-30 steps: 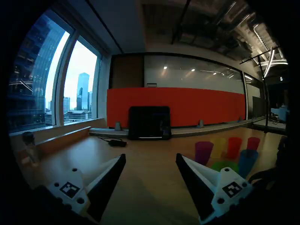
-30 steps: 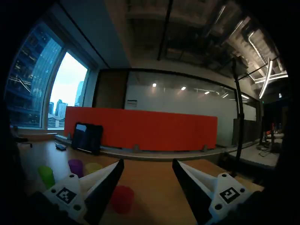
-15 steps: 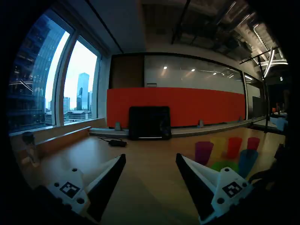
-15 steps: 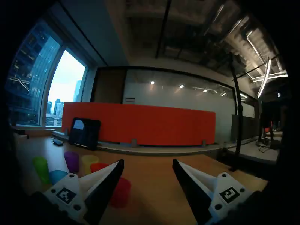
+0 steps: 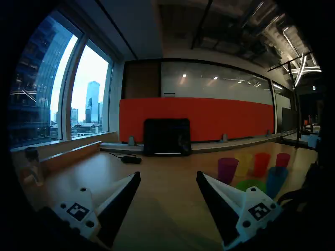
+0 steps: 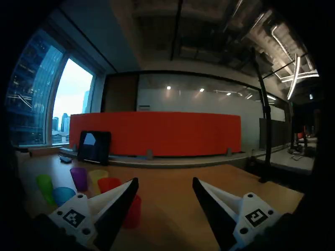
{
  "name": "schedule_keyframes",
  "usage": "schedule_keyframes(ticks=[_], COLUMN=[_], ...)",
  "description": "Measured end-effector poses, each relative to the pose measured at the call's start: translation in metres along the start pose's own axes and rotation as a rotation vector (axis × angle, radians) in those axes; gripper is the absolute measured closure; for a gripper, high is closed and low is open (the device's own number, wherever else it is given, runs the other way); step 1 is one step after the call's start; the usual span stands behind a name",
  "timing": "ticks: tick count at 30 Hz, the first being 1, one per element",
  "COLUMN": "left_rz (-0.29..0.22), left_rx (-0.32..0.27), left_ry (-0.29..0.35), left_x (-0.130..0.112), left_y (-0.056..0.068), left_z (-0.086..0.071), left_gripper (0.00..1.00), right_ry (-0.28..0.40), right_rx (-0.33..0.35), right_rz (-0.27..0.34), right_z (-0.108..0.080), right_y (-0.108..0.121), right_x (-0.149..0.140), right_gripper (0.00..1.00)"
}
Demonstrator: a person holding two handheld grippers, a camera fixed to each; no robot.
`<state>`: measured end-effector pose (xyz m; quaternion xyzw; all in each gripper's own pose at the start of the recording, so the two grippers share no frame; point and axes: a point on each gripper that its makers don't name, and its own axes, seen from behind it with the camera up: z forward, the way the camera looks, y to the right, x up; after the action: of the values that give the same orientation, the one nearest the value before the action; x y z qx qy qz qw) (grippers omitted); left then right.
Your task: Pour water
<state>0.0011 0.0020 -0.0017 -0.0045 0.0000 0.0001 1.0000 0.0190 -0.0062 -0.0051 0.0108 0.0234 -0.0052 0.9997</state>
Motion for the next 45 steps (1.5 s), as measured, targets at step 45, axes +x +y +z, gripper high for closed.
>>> schedule_keyframes(ticks=[45], left_rz=[0.000], left_rx=[0.000], left_ry=[0.000], left_x=[-0.001], left_y=[0.000], left_z=[0.000], left_gripper=[0.00], right_ry=[-0.047], right_rx=[-0.001], right_rz=[0.010], right_z=[0.003], right_y=[0.003], right_x=[-0.018], right_gripper=[0.00])
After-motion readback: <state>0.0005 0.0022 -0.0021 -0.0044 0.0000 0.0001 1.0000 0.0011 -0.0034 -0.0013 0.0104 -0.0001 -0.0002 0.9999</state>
